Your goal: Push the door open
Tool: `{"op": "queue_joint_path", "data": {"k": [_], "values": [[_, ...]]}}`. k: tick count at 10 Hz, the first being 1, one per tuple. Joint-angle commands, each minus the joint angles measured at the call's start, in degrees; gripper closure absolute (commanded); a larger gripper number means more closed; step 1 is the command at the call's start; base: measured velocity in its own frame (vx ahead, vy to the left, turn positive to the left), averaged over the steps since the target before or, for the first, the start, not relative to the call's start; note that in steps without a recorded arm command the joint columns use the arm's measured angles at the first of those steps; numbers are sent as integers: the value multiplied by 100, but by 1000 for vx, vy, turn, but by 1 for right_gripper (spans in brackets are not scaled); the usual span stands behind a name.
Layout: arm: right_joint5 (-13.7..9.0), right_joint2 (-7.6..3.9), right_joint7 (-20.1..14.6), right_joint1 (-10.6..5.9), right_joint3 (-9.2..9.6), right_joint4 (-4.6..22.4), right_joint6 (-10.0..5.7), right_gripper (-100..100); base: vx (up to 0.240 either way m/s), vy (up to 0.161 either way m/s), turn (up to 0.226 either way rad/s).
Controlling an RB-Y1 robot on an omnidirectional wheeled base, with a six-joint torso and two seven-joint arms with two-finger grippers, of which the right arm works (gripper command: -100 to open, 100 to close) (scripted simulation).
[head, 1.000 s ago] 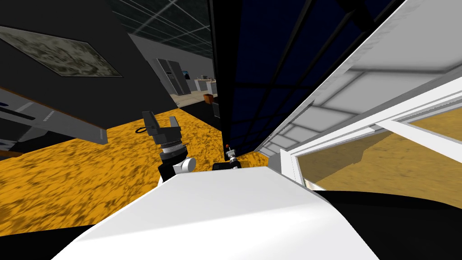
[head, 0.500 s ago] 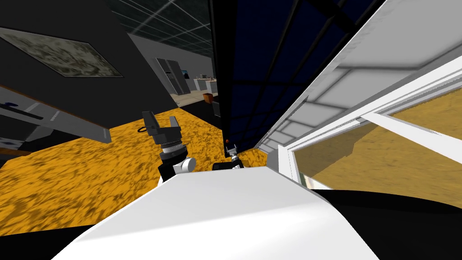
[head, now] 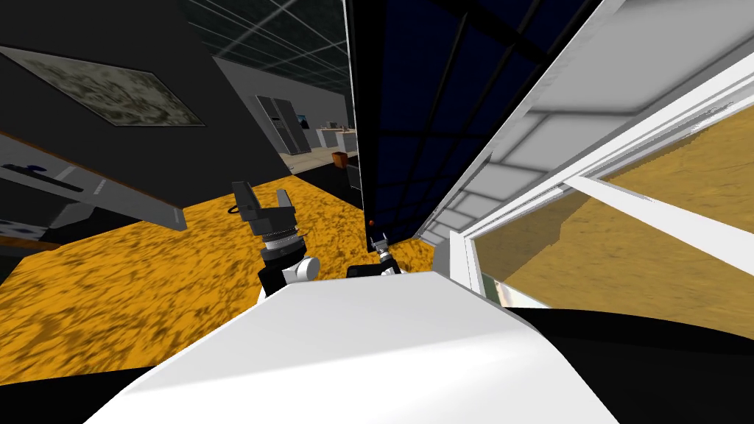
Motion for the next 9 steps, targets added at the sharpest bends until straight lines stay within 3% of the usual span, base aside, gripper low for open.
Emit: {"op": "queue_joint_path", "data": {"k": [1,3,9], "values": [[-80,-156,-173,-40,138,-163,-100,-100,-154,0,-14],[-53,-89,-113,-50,46,-105,-46,-100,30,13,14],[-48,-7,-98,-151,-90,-29,18,-100,211,67,24]]}}
